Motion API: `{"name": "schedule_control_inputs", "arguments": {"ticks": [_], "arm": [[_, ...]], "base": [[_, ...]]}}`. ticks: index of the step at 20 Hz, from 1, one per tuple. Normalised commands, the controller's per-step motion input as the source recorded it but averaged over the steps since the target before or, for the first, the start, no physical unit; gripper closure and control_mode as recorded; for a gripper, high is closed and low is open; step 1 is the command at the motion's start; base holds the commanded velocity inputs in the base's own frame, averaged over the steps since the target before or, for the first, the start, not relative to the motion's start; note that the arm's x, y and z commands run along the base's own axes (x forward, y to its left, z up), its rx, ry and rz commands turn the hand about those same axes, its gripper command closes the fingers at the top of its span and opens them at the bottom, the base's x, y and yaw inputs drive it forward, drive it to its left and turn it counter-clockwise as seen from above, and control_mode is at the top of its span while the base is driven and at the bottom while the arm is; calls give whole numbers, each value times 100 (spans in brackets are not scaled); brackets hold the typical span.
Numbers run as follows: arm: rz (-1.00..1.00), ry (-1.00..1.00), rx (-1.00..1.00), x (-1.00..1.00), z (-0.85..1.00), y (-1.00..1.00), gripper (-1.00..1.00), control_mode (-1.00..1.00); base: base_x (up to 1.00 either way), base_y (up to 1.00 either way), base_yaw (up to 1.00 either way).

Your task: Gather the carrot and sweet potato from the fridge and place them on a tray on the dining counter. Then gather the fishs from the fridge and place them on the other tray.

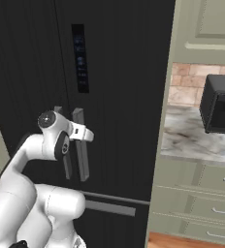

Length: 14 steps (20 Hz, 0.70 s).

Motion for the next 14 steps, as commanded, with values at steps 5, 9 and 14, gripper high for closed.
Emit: {"name": "schedule_control_inputs", "arguments": {"ticks": [5, 9, 14], "arm": [[0, -3, -1, 49, -13, -5, -100, -100], [0, -1, -1, 70, -21, -5, -100, -100], [0, 0, 0, 60, -17, 0, -100, -100]], "base": [[0, 0, 0], [0, 0, 0], [0, 0, 0]]}}
